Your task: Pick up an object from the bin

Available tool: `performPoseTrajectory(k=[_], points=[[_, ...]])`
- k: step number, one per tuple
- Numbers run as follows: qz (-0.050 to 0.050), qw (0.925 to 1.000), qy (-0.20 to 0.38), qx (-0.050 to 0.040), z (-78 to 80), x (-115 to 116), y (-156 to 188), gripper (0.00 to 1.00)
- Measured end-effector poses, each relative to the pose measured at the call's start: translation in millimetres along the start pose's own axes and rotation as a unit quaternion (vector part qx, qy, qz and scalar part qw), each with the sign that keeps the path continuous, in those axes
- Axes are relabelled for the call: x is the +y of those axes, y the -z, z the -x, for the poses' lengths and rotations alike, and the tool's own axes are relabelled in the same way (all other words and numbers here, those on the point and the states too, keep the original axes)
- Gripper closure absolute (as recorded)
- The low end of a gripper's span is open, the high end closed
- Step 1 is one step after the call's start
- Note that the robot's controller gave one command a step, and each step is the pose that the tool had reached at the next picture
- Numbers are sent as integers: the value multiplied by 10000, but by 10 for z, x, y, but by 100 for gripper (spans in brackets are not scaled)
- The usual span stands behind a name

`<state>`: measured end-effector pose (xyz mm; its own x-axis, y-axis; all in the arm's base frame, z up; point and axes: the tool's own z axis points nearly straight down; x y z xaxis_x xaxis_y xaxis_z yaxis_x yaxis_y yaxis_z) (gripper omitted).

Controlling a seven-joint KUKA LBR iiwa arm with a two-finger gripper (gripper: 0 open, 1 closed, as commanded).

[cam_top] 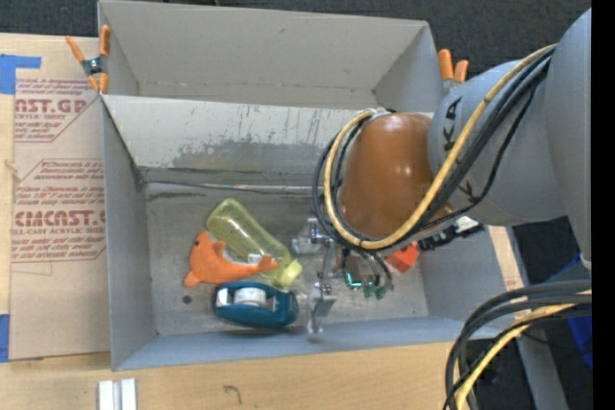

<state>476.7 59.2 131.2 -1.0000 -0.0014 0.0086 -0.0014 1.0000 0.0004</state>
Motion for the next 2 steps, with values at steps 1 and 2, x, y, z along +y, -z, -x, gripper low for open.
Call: performPoseTrajectory(k=[1, 2], points=[[3, 10000, -4, -39, 21, -2, 39, 0], [-19, 9984, 564, -73, 241, 241, -212, 0]])
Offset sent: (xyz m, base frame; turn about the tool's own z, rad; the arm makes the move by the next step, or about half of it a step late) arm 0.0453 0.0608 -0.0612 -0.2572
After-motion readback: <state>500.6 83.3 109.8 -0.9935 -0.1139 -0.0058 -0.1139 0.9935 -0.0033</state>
